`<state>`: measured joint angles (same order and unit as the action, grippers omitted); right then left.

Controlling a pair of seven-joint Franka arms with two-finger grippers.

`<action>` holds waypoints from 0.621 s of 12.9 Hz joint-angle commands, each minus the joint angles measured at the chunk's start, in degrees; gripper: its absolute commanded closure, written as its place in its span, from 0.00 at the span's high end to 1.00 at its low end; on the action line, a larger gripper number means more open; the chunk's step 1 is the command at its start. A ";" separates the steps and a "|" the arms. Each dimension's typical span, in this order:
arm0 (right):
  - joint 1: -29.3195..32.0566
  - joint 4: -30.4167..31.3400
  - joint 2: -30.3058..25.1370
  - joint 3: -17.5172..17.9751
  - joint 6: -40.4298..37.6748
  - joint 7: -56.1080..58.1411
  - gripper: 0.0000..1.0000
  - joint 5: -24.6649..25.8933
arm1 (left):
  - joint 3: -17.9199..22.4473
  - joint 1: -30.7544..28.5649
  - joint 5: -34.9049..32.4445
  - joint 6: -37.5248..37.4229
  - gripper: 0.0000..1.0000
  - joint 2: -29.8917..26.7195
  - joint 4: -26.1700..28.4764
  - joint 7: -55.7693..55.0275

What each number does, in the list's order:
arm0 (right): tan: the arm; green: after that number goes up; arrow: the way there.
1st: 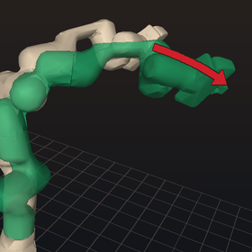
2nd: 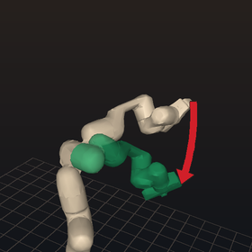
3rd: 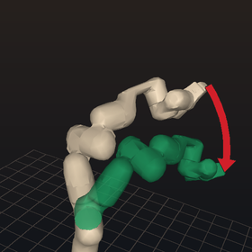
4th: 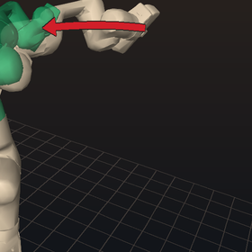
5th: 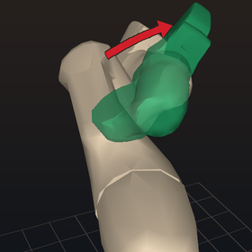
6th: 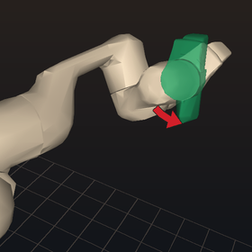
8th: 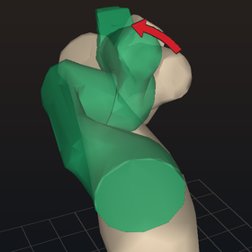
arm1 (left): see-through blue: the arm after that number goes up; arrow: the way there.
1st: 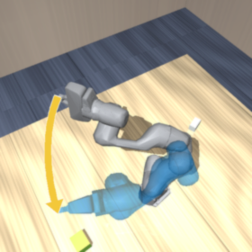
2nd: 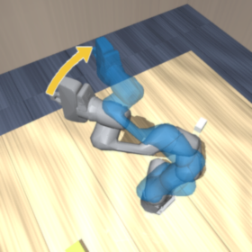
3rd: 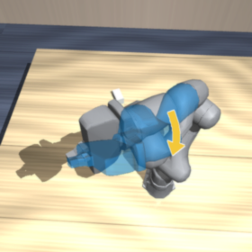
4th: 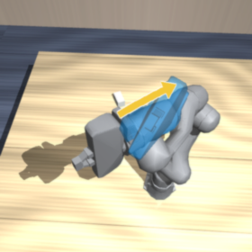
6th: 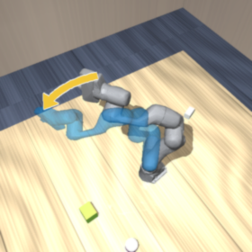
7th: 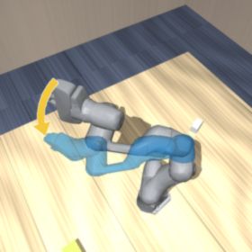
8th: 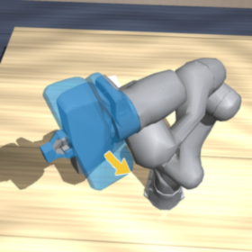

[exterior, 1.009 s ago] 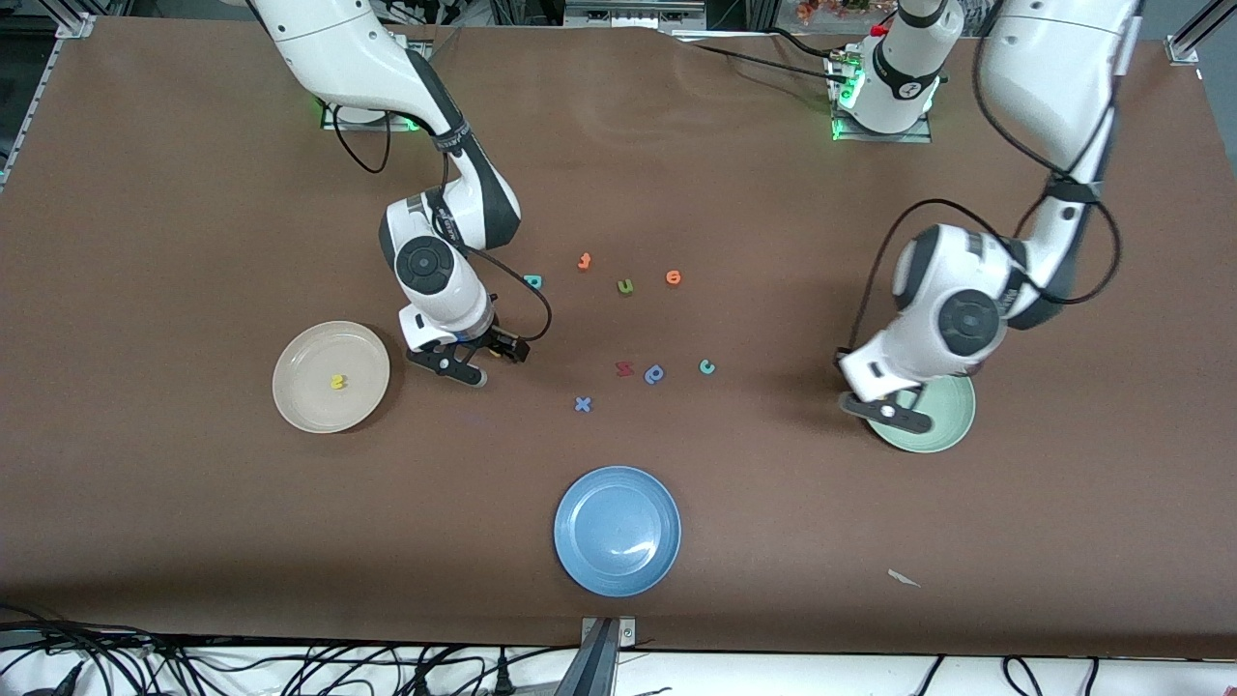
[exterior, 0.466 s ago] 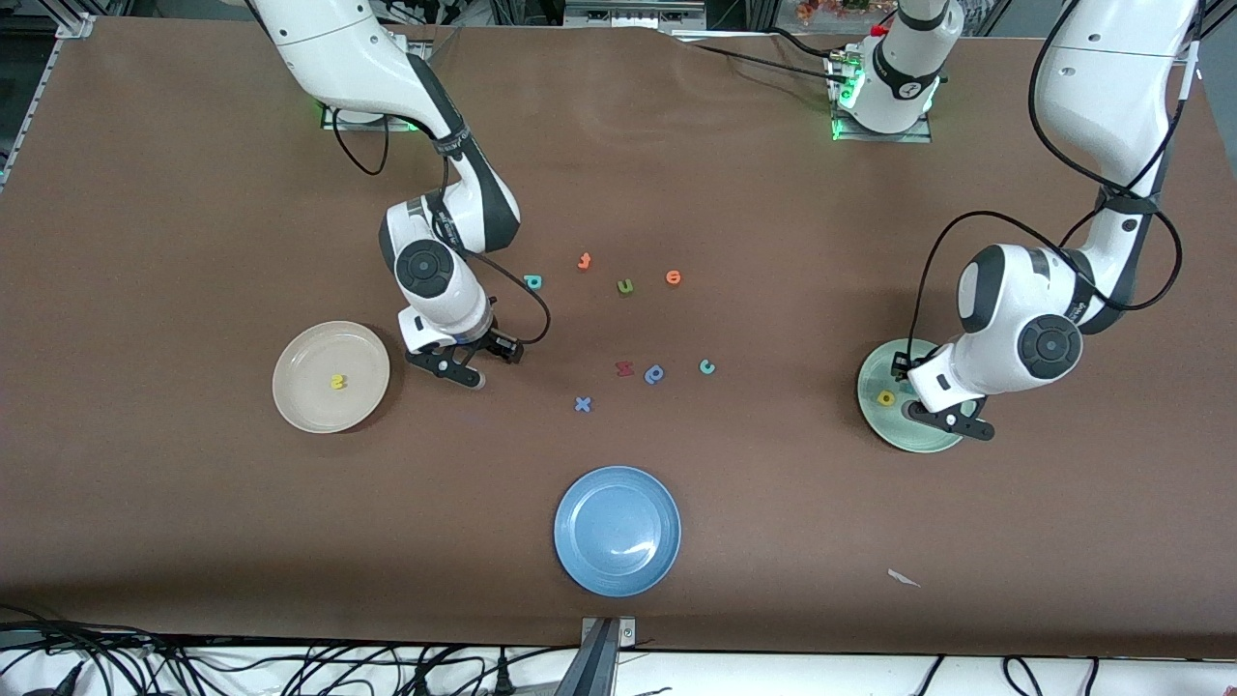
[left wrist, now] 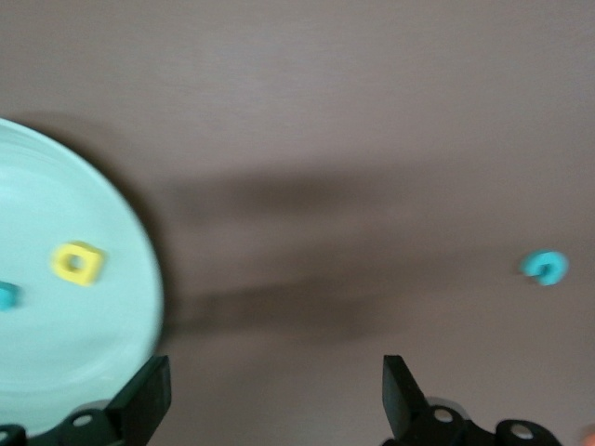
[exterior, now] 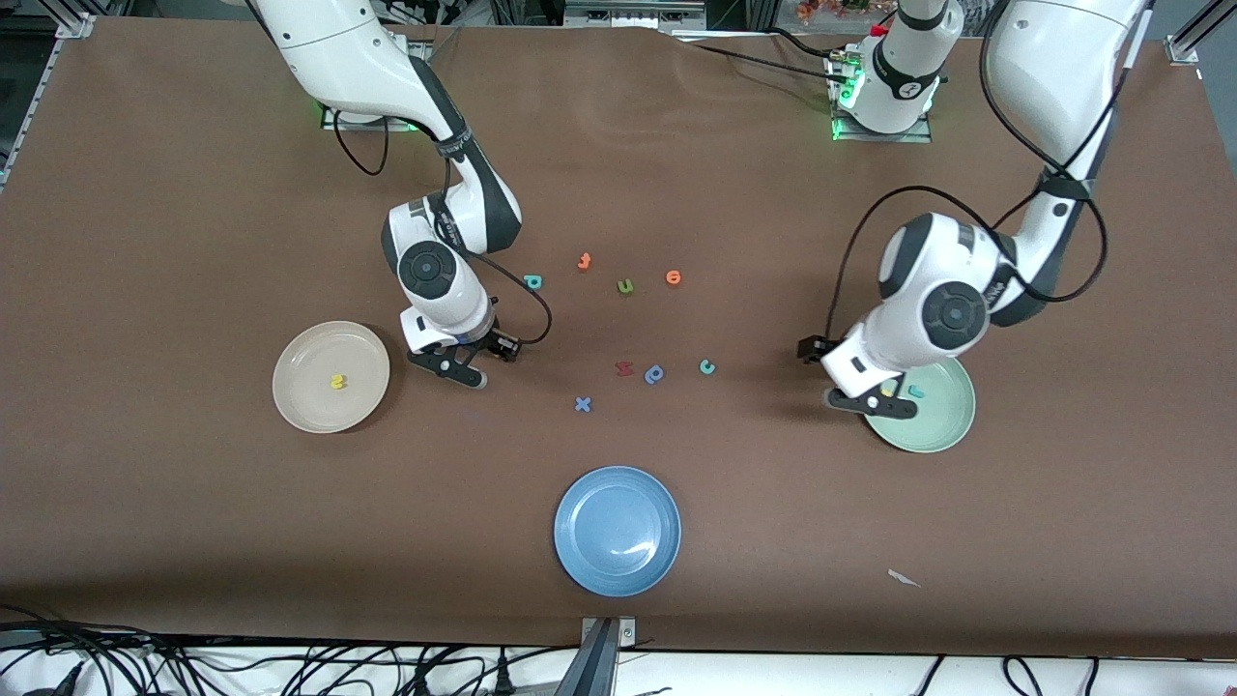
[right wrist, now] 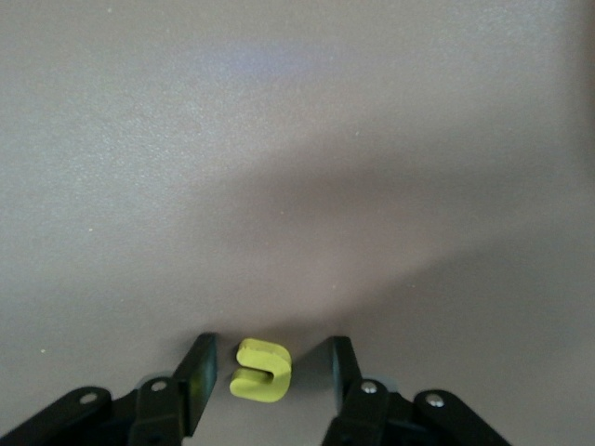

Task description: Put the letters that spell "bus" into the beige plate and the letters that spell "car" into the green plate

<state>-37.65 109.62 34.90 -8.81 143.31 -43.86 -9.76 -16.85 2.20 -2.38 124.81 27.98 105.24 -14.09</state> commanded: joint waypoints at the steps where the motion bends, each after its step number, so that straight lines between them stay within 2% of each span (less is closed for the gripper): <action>1: -0.31 -0.81 0.43 0.11 -0.40 0.18 0.54 -1.22 | -1.17 3.58 -1.39 -0.63 1.00 1.10 -3.62 -9.52; 4: -0.31 -0.81 0.43 0.11 -0.32 0.27 0.49 -1.31 | -1.08 9.83 -1.92 -0.54 1.00 7.42 -11.61 -10.25; 6: -0.31 -0.81 0.43 0.11 -0.32 0.27 0.43 -1.40 | -0.90 11.68 -3.66 2.69 0.97 10.06 -12.17 -10.17; 8: -0.40 -0.81 0.43 0.20 -0.40 0.27 0.40 -1.40 | -0.90 12.48 -8.23 4.03 0.87 12.26 -11.81 -10.17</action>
<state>-37.69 109.43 34.86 -8.74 143.28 -43.86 -9.85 -18.06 14.13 -6.47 128.29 37.18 95.59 -23.69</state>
